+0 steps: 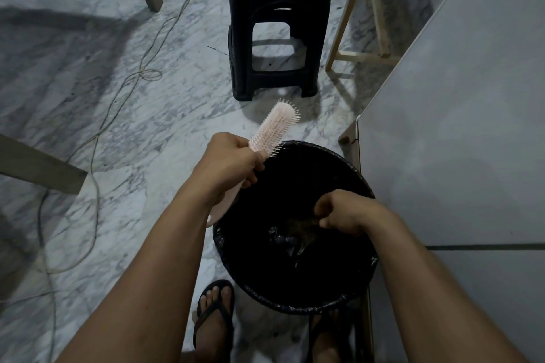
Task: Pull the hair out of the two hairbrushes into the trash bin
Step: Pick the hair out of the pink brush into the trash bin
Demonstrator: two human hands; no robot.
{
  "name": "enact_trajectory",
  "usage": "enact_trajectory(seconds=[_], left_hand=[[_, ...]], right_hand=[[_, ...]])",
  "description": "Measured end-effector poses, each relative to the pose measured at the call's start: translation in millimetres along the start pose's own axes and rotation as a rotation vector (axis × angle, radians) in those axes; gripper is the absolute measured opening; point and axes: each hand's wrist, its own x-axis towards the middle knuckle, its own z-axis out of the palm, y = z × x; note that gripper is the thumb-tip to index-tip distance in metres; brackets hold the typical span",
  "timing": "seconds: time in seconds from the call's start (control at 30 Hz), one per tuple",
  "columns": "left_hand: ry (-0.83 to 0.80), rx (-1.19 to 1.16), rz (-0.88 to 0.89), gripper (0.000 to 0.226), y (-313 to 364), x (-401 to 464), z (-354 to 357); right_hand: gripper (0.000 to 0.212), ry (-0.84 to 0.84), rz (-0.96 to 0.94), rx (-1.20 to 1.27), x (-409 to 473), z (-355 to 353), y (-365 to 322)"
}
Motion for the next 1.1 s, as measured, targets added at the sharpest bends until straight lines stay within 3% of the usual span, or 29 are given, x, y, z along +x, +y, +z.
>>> enact_trajectory(seconds=[0.07, 0.1, 0.17, 0.23, 0.37, 0.47, 0.6, 0.73, 0.83, 0.9, 0.97, 1.1], left_hand=[[-0.021, 0.006, 0.007, 0.015, -0.5, 0.4, 1.5], [-0.028, 0.013, 0.008, 0.013, -0.4, 0.6, 1.8], [-0.049, 0.034, 0.011, 0.010, 0.9, 0.4, 3.2], [-0.081, 0.049, 0.016, 0.010, 1.7, -0.4, 5.3], [-0.122, 0.070, 0.050, 0.007, 1.8, -1.2, 10.8], [-0.132, 0.115, 0.079, 0.010, 0.1, -0.3, 12.7], [-0.144, 0.122, 0.090, 0.016, -1.5, 0.9, 14.7], [-0.140, 0.126, 0.103, 0.016, -2.0, 1.2, 15.4], [-0.143, 0.135, 0.115, 0.017, -2.5, -0.2, 13.1], [-0.150, 0.133, 0.129, 0.018, -3.2, -2.3, 11.2], [-0.150, 0.121, 0.133, 0.020, -5.0, -6.0, 9.0], [-0.103, 0.132, 0.150, 0.027, -9.4, -19.5, -0.5]], right_hand=[[0.055, 0.068, 0.003, -0.011, -0.6, -2.0, 2.1], [0.060, 0.150, -0.001, 0.000, -0.8, -3.4, 3.3], [0.055, 0.340, -0.028, 0.055, -0.7, -8.4, 5.0], [0.048, 0.423, -0.103, 0.247, -3.9, -13.1, 2.0], [0.045, 0.320, -0.299, 0.761, -10.4, -15.1, -10.5], [0.037, 0.080, -0.410, 1.021, -9.9, -11.3, -16.0], [0.013, 0.126, -0.454, 0.879, -10.1, -7.0, -20.1], [0.021, 0.326, -0.361, 0.770, -1.7, -7.0, -14.1], [0.010, 0.541, -0.211, 0.501, 5.9, -7.9, -3.1], [0.014, 0.575, -0.134, 0.391, 4.5, -7.0, 2.5], [0.023, 0.602, -0.131, 0.470, 1.1, -7.2, 7.1], [0.027, 0.580, -0.247, 1.045, -25.2, -5.1, 2.6]])
